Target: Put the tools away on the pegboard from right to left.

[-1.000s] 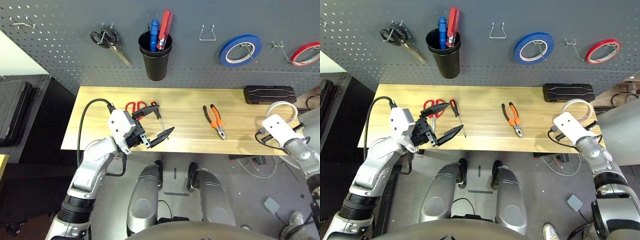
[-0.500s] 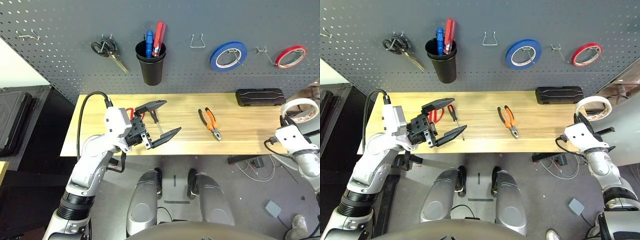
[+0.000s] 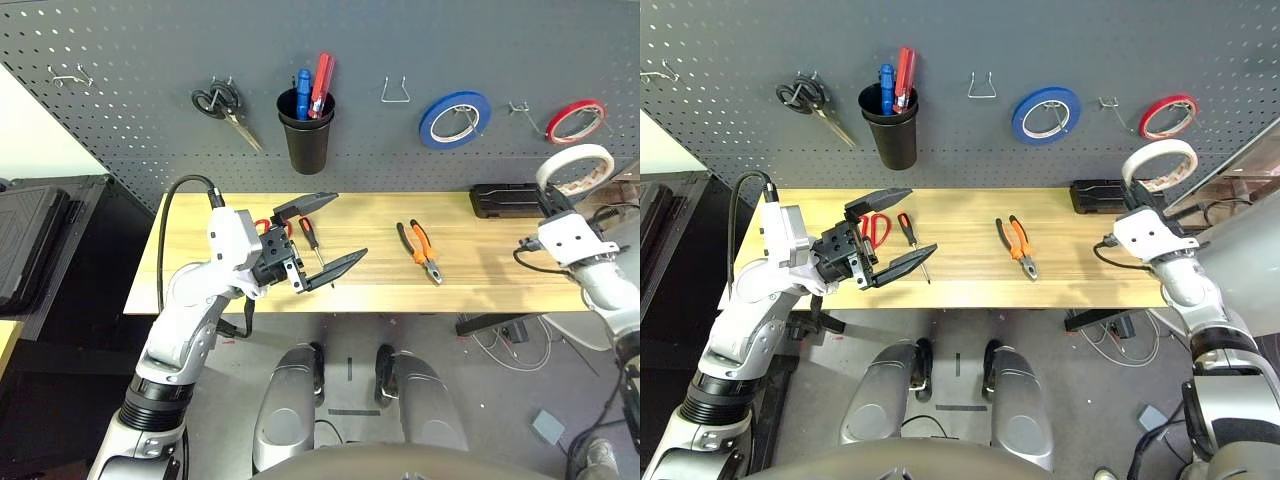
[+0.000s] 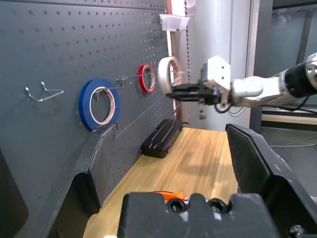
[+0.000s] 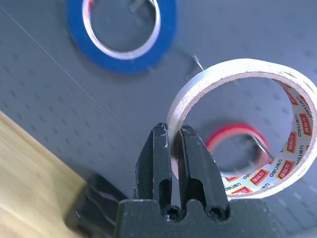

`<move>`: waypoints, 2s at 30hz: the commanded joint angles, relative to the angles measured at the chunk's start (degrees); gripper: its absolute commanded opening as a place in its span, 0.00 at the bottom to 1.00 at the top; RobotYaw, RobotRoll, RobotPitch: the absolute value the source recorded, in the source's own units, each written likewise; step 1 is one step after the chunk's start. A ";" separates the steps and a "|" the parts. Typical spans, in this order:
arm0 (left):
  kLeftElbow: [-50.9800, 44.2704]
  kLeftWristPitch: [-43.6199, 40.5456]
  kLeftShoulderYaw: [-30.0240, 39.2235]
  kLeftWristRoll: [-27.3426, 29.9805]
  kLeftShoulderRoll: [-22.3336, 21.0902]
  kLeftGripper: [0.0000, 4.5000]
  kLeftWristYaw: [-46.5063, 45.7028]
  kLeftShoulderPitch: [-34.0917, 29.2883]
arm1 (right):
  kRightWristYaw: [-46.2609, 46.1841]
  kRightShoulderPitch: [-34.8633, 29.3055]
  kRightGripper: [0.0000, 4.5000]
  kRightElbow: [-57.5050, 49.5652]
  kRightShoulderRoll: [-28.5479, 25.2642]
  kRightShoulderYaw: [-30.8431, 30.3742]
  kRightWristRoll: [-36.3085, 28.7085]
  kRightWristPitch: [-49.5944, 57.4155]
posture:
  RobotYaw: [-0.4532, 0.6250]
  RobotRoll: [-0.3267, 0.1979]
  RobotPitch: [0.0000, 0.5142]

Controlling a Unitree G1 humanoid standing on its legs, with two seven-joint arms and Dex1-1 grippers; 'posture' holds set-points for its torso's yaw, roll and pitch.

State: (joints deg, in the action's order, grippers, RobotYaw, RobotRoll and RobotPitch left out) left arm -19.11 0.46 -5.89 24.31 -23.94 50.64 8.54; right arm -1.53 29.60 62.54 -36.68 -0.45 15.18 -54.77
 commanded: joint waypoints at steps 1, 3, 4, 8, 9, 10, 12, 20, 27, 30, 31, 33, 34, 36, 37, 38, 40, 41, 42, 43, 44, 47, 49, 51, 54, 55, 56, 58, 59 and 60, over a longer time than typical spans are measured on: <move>1.35 0.80 -0.81 -0.59 -0.22 1.00 1.16 0.11 | 2.10 2.73 0.01 0.61 0.60 0.40 -1.44 3.43 | 0.57 0.62 0.23; 1.49 0.89 -0.75 -0.66 -0.28 1.00 1.26 0.15 | 2.51 4.26 0.01 1.34 0.93 0.60 -1.80 5.62 | 0.57 0.62 0.23; 1.54 0.93 -0.73 -0.70 -0.29 1.00 1.31 0.16 | 2.62 4.71 0.01 1.57 0.99 0.60 -1.87 6.32 | 0.57 0.62 0.23; 1.71 1.11 -0.50 -0.94 -0.58 1.00 1.29 0.15 | 4.09 8.61 0.01 4.10 1.28 0.21 -1.64 10.27 | 0.58 0.62 0.23; 1.67 1.12 -0.44 -0.97 -0.65 1.00 1.24 0.10 | 4.26 9.68 0.01 4.75 1.31 0.15 -1.51 11.18 | 0.58 0.62 0.23; 1.64 1.11 -0.40 -1.01 -0.71 1.00 1.19 0.07 | 4.35 10.52 0.01 5.27 1.36 0.15 -1.45 11.95 | 0.58 0.62 0.23; 1.57 1.04 -0.29 -1.08 -0.86 1.00 1.06 -0.01 | 4.82 12.81 0.01 6.67 1.75 0.16 -1.47 14.39 | 0.58 0.62 0.23; 1.03 0.29 -0.19 -1.03 -1.52 1.00 0.55 -0.04 | 7.20 21.55 0.01 11.23 3.38 -0.33 -0.92 24.98 | 0.59 0.62 0.24; 0.34 -0.77 -0.24 -1.38 -2.03 1.00 -0.38 -0.06 | 6.74 20.82 0.50 11.11 3.45 0.69 -2.06 25.93 | 0.59 0.62 0.27; -0.23 -1.22 -0.37 -1.65 -2.28 1.00 -0.77 -0.71 | 7.13 15.62 0.74 9.35 3.39 0.78 -2.61 20.58 | 0.59 0.62 0.29; -0.48 -1.46 -0.45 -1.71 -2.35 1.00 -0.91 -0.98 | 7.31 13.56 0.84 8.57 3.53 0.95 -3.04 18.85 | 0.59 0.62 0.30; -0.74 -1.76 -0.63 -1.89 -2.47 1.00 -1.15 -1.37 | 7.61 9.42 1.00 6.74 3.94 1.28 -3.95 15.51 | 0.58 0.62 0.31; -0.69 -2.17 -0.85 -2.17 -2.77 1.00 -1.14 -1.48 | 7.82 6.51 1.00 5.22 4.29 1.41 -4.50 13.36 | 0.58 0.62 0.32; -0.58 -3.35 -1.25 -2.66 -3.59 1.00 -0.95 -1.59 | 8.03 1.89 1.00 2.33 5.11 1.97 -5.66 11.62 | 0.57 0.62 0.32; -0.53 -3.82 -1.45 -2.79 -3.96 1.00 -0.79 -1.57 | 8.33 0.17 1.00 0.96 5.51 2.24 -6.34 11.92 | 0.56 0.62 0.33; -0.42 -4.46 -1.75 -3.10 -4.44 1.00 -0.72 -1.50 | 8.87 -1.51 1.00 -0.57 5.91 2.30 -6.91 12.99 | 0.56 0.62 0.33; 0.37 -5.59 -2.75 -4.43 -5.62 1.00 -0.39 -1.17 | 10.76 -4.88 1.00 -4.36 6.79 1.99 -7.91 15.89 | 0.55 0.62 0.34; 0.75 -5.98 -3.25 -5.21 -6.15 1.00 -0.29 -1.07 | 11.73 -6.13 1.00 -6.03 7.10 1.90 -8.33 17.64 | 0.54 0.62 0.34; 1.48 -6.22 -3.91 -6.51 -6.77 1.00 -0.26 -0.86 | 12.94 -7.32 1.00 -8.24 7.47 1.80 -8.89 20.38 | 0.54 0.62 0.34; 2.06 -6.41 -4.47 -7.66 -7.33 1.00 -0.25 -0.69 | 13.94 -8.24 1.00 -10.19 7.74 1.78 -9.44 23.05 | 0.54 0.62 0.35; 3.16 -6.47 -5.23 -9.35 -8.04 1.00 -0.23 -0.38 | 15.24 -9.16 1.00 -12.35 8.19 1.88 -10.35 26.52 | 0.53 0.62 0.36; 6.13 -7.16 -7.05 -13.86 -9.66 1.00 -0.77 0.55 | 18.73 -11.33 1.00 -19.48 9.29 1.73 -12.38 36.66 | 0.53 0.62 0.37; 7.96 -8.16 -7.85 -16.00 -10.05 1.00 -1.38 1.07 | 20.61 -12.09 1.00 -23.62 9.75 1.61 -13.49 42.98 | 0.52 0.62 0.38; 9.08 -8.75 -8.28 -17.15 -10.19 1.00 -1.47 1.17 | 22.50 -12.14 1.00 -26.54 10.24 1.74 -14.85 48.94 | 0.52 0.62 0.39; 9.55 -9.88 -8.70 -17.85 -10.20 1.00 -1.02 1.02 | 25.03 -11.32 1.00 -29.75 10.83 1.84 -16.75 58.29 | 0.52 0.62 0.41; 9.66 -10.19 -8.83 -18.13 -10.17 1.00 -0.97 1.03 | 25.58 -10.97 1.00 -30.40 10.92 1.80 -17.05 60.58 | 0.52 0.62 0.41; 9.92 -10.38 -9.00 -18.48 -10.10 1.00 -1.00 1.11 | 26.19 -10.37 1.00 -30.66 11.02 1.70 -17.34 63.00 | 0.52 0.62 0.42; 10.15 -10.75 -9.22 -19.00 -9.94 1.00 -1.11 1.24 | 27.18 -9.12 1.00 -30.75 11.26 1.51 -17.84 67.39 | 0.52 0.62 0.43; 10.10 -10.98 -9.27 -19.15 -9.89 1.00 -1.16 1.24 | 27.51 -8.77 1.00 -30.87 11.33 1.49 -17.96 68.85 | 0.52 0.62 0.43; 10.23 -11.28 -9.39 -19.38 -9.86 1.00 -1.19 1.39 | 28.05 -7.97 1.00 -30.53 11.58 1.29 -18.10 70.75 | 0.52 0.62 0.43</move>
State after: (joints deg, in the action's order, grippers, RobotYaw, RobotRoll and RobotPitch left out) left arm -9.88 -10.07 -14.17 6.04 -33.87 49.35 9.94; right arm 25.62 21.52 32.06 -25.51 0.84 -2.00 12.70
